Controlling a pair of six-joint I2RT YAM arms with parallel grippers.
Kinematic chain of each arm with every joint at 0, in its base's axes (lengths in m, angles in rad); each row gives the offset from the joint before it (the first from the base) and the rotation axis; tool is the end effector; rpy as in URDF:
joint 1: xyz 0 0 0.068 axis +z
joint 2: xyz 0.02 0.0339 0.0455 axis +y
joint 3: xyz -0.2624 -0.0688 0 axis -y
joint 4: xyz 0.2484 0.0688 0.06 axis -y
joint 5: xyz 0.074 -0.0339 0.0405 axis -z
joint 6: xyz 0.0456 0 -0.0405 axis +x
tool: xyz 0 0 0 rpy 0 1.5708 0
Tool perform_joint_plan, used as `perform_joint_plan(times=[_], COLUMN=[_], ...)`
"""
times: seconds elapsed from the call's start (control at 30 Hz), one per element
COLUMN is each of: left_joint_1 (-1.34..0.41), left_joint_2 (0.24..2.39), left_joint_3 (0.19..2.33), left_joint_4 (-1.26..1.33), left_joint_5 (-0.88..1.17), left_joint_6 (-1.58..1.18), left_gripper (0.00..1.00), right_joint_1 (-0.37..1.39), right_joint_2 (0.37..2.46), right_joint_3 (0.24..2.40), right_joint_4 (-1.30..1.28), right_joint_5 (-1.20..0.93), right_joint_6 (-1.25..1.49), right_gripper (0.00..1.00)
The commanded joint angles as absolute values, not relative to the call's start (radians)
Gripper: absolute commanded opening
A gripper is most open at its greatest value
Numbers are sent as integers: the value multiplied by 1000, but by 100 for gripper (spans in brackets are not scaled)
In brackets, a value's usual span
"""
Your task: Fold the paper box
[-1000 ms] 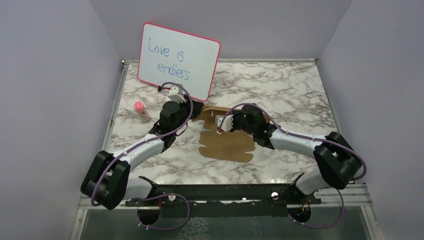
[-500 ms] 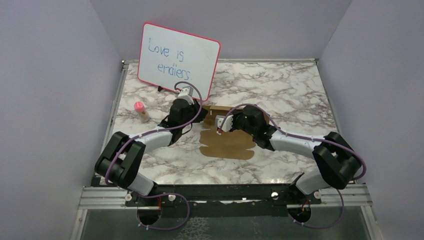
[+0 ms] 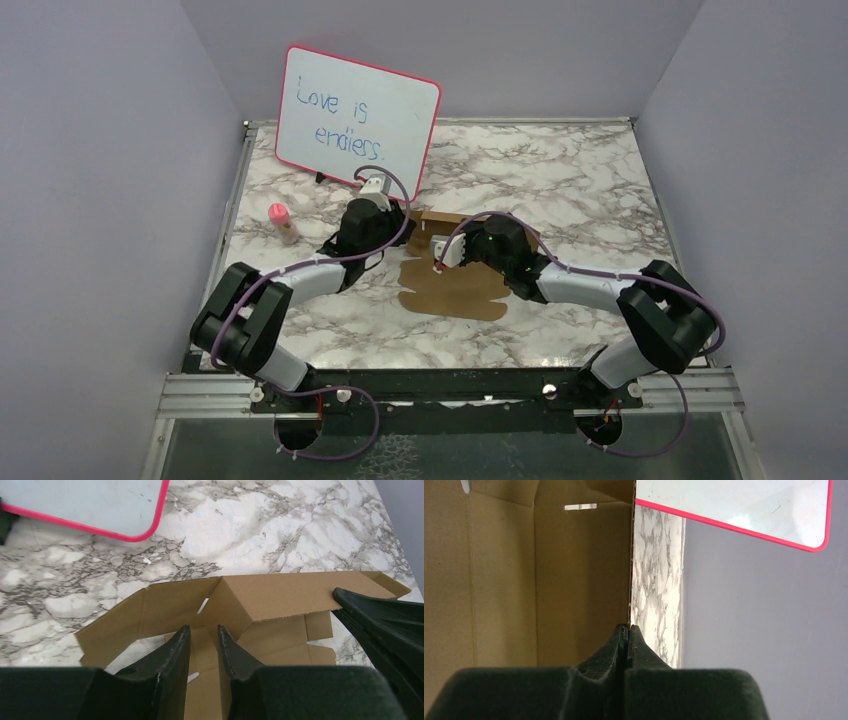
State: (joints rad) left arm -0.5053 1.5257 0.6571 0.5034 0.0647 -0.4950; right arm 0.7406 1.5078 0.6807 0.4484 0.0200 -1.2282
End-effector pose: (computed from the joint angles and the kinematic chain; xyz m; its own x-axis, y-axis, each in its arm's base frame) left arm 0.2839 -0.1604 0.1821 -0.5296 -0.2488 -0.8110 0.3231 0.8248 -0.4640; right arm 0.2419 0.2199 0.1890 0.5308 -0.7906 -0.3052 -0.4790 0.0171 -0.8776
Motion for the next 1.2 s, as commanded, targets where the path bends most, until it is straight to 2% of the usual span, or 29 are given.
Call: perform_joint_plan(times=[0.0,0.17,0.33,0.83,0.93,1.03,1.17], left_joint_1=[-465,-445,-430,-320,-305,-301,-302], left_joint_2=[1403,1298,1334,1533,1560,1578,1578], left_joint_3=[613,560,553,644,661,671,660], left_joint_4=[533,493,487,497,503,509,517], left_joint_5=[-21,-120,-114,254,292,302,347], left_joint_6=[-407,-276,-199,-197,-197,-191,-177], left_gripper=[30,40,51,49,43,26,9], right_joint_1=[750,752,752,757,758,758,758], right_joint_2=[1525,1522,1531,1531,1532,1535,1548], right_joint_3=[668,679,698,691,689,686,689], right_joint_4=[483,448,425,416,416,416,420], right_joint_5=[56,58,53,44,41,44,57], right_joint_6=[-1248,-1243,-1247,-1246,-1245,-1247,-1255], right_gripper=[1,1,1,1,1,1,1])
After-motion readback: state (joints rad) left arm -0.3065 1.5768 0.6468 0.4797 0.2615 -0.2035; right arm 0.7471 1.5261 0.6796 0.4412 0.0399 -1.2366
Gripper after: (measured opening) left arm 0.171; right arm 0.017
